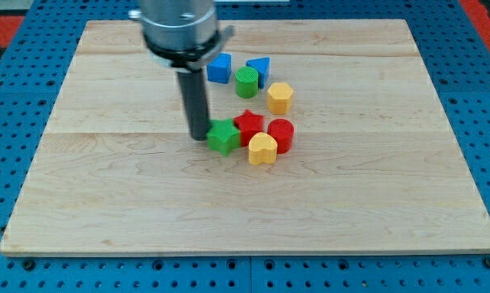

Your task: Move the yellow heart diagonally bottom right to the green star

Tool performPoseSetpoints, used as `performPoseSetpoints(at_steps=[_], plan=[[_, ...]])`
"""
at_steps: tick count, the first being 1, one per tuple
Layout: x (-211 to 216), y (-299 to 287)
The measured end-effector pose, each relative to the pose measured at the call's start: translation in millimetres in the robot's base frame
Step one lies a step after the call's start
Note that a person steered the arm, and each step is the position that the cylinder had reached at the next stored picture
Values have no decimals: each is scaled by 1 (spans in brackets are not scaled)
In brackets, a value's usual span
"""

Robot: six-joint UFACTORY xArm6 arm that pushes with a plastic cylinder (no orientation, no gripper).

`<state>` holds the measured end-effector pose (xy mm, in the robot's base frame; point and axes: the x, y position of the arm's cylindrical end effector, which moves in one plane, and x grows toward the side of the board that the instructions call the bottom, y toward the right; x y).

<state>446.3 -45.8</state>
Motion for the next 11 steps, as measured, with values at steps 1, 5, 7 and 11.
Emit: performPoseSetpoints(at_steps=[1,5,7,11], plan=[[0,54],[37,37],[62,110],[95,154]])
